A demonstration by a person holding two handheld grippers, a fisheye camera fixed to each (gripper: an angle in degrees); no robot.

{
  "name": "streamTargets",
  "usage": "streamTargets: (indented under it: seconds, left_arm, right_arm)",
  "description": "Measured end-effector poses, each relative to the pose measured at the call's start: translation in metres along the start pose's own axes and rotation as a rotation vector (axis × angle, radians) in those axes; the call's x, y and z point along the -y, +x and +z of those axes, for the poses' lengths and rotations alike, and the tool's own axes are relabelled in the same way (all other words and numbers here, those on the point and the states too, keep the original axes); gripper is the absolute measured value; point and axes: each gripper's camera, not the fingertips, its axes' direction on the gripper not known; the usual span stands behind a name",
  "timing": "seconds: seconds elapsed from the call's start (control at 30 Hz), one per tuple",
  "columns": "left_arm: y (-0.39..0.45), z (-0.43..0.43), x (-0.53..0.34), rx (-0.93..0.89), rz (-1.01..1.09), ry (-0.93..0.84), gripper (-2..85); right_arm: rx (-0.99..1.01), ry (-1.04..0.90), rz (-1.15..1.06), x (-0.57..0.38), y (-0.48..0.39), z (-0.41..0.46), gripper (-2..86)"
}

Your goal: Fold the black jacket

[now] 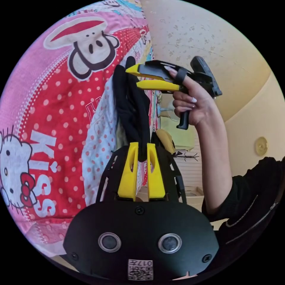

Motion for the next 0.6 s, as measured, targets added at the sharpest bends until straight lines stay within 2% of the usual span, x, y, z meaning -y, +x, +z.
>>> streamTargets:
  seconds: [0.07, 0.2, 0.27, 0.33, 0.43, 0.5, 0.6]
  left_arm:
    - [0.017, -0.002, 0.003, -0.015, 0.018, 0.021, 5.3]
    - [0.046, -0.008, 0.006, -0.05, 0.027, 0.059, 5.2]
    - [0.054, -0.013, 0.006, -0.045, 0.021, 0.076, 5.2]
    - [0.059, -0.019, 0.006, -0.04, 0.008, 0.088, 5.2]
    - [0.062, -0.032, 0.006, -0.049, -0.026, 0.093, 5.3]
    - [0.071, -0.045, 0.005, -0.051, -0.04, 0.099, 5.2]
    - [0.108, -0.053, 0.004, -0.006, -0.015, 0.092, 5.2]
  right_arm:
    - [-0.164, -0.074, -0.022, 0.019, -0.027, 0.003, 15.9]
    - [-0.322, -0.13, -0.062, 0.038, -0.057, 0.01, 16.8]
    - [-0.469, -0.178, -0.097, 0.045, -0.066, 0.024, 15.4]
    - [-0.51, -0.173, -0.104, 0.046, -0.063, 0.027, 12.9]
    - [-0.496, -0.139, -0.123, 0.041, -0.048, 0.012, 8.8]
    - [-0.418, -0.091, -0.136, 0.031, -0.03, -0.008, 8.1]
    - [-0.192, -0.006, -0.163, 0.006, 0.02, -0.039, 7.6]
